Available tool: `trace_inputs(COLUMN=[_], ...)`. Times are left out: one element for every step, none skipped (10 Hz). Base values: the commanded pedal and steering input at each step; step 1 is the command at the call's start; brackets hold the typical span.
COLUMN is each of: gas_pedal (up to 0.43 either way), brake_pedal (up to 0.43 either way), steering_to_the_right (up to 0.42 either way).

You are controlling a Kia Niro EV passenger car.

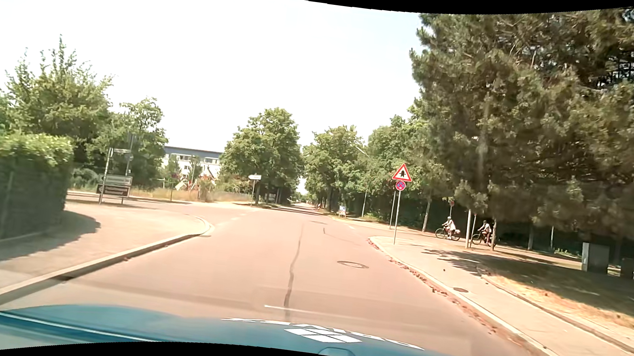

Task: Follow the waypoints while adhering to traffic rules and regulations

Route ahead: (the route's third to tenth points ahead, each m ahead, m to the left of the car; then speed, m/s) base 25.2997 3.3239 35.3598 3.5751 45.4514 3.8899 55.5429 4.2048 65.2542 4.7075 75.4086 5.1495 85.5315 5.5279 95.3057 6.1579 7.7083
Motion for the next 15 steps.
trace_inputs(gas_pedal=[0.000, 0.000, 0.000, 0.000, 0.000, 0.000, 0.000, 0.000, 0.098, 0.150, 0.150, 0.157, 0.177, 0.169, 0.157], brake_pedal=[0.226, 0.226, 0.220, 0.159, 0.000, 0.000, 0.000, 0.000, 0.000, 0.000, 0.000, 0.000, 0.000, 0.000, 0.000], steering_to_the_right=[0.010, 0.000, -0.002, -0.003, -0.007, -0.011, -0.019, -0.026, -0.030, -0.035, -0.042, -0.050, -0.056, -0.061, -0.064])
